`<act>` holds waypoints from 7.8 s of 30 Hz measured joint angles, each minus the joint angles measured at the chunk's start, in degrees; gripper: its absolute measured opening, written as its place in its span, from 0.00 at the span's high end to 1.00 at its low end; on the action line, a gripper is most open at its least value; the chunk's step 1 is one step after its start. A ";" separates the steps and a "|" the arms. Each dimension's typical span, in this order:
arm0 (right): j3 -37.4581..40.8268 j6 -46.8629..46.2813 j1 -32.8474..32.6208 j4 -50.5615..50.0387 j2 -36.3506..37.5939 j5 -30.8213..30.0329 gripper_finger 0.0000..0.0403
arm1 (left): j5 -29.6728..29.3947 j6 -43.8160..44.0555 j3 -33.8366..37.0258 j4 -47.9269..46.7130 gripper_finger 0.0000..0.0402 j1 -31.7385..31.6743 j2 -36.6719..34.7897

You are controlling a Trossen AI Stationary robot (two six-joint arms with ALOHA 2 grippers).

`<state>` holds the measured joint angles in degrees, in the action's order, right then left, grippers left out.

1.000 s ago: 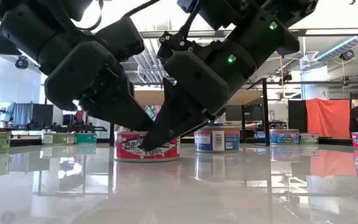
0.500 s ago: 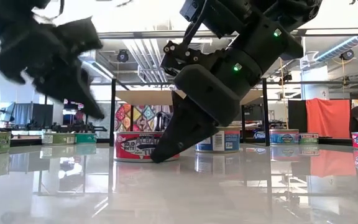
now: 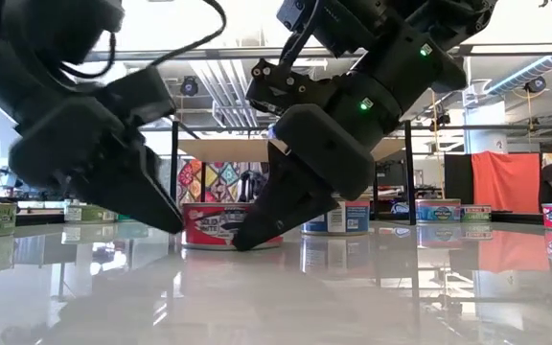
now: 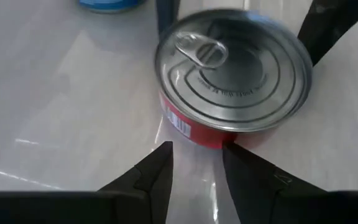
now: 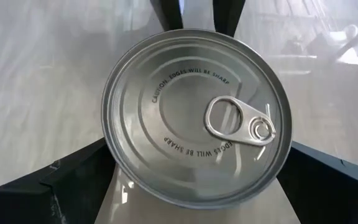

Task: Stack canned seafood by type on shelf
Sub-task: Put the left red tuna can on the shelf, then put the red tuna can on the shelf

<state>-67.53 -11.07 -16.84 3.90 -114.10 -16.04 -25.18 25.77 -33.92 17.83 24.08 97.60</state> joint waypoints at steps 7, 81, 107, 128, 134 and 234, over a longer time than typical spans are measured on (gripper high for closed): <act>0.19 0.11 -0.01 -1.49 0.26 0.54 0.01 | 0.79 -5.76 -4.56 -1.11 0.68 -2.18 4.22; 2.66 27.54 45.77 -34.50 35.55 16.07 0.01 | -13.16 3.03 8.29 6.30 0.68 6.49 -18.55; -1.46 30.67 46.64 -40.27 35.50 13.92 0.01 | -12.91 -6.03 4.68 12.58 0.54 -5.94 -18.55; -1.09 28.76 46.88 -38.87 34.45 17.48 0.01 | 7.32 -23.69 -11.12 22.89 0.52 -26.80 -10.79; -1.11 28.75 46.82 -38.77 34.49 17.56 0.01 | 12.75 -27.30 -25.91 5.95 0.56 -33.61 -4.03; 23.78 -51.18 20.37 -61.76 34.27 15.50 0.01 | 22.11 -22.26 6.74 26.45 0.60 -7.87 -18.98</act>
<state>-43.75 -62.25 3.53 -57.86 -79.83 -0.54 -3.07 3.51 -27.18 44.28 16.21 78.62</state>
